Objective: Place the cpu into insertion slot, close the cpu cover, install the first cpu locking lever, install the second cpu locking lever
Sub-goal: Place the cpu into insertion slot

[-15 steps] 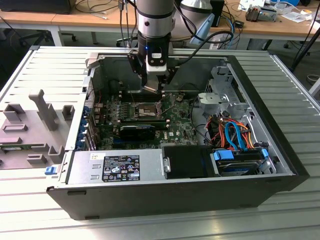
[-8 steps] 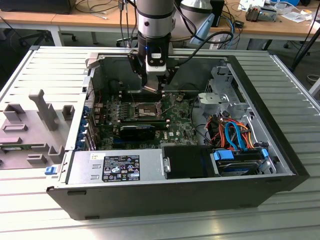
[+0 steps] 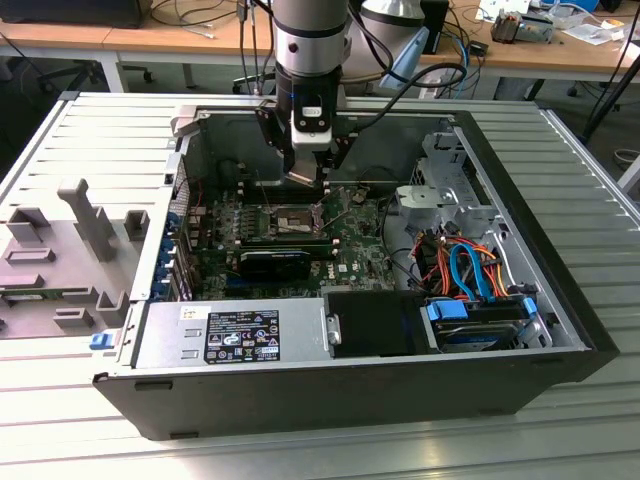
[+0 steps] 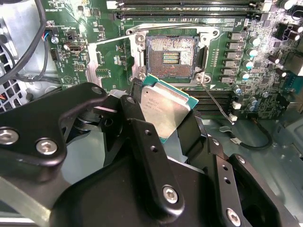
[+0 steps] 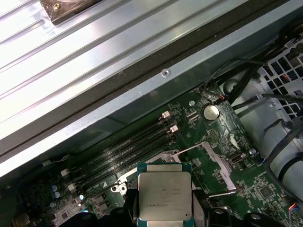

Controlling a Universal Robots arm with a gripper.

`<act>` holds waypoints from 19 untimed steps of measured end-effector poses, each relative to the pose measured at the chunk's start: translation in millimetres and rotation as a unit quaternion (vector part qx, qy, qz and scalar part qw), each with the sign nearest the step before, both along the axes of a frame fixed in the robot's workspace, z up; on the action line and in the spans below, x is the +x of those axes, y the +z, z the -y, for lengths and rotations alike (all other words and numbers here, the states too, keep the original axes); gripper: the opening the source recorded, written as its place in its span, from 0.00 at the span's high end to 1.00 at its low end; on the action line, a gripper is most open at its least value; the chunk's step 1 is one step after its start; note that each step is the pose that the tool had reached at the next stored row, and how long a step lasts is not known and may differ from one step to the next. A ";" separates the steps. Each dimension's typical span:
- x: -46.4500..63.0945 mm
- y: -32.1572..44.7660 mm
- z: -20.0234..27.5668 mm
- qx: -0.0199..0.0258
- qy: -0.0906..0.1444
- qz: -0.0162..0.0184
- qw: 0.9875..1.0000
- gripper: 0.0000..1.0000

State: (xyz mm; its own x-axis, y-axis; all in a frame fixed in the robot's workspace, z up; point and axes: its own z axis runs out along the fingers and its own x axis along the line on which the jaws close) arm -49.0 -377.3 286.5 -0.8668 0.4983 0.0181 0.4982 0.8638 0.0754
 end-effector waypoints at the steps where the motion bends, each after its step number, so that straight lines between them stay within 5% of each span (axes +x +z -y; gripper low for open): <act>1: 0.0 0.0 0.0 0.000 0.000 0.000 1.000 0.46; 19: 0.0 -0.7 0.0 0.000 -0.011 0.000 1.000 0.46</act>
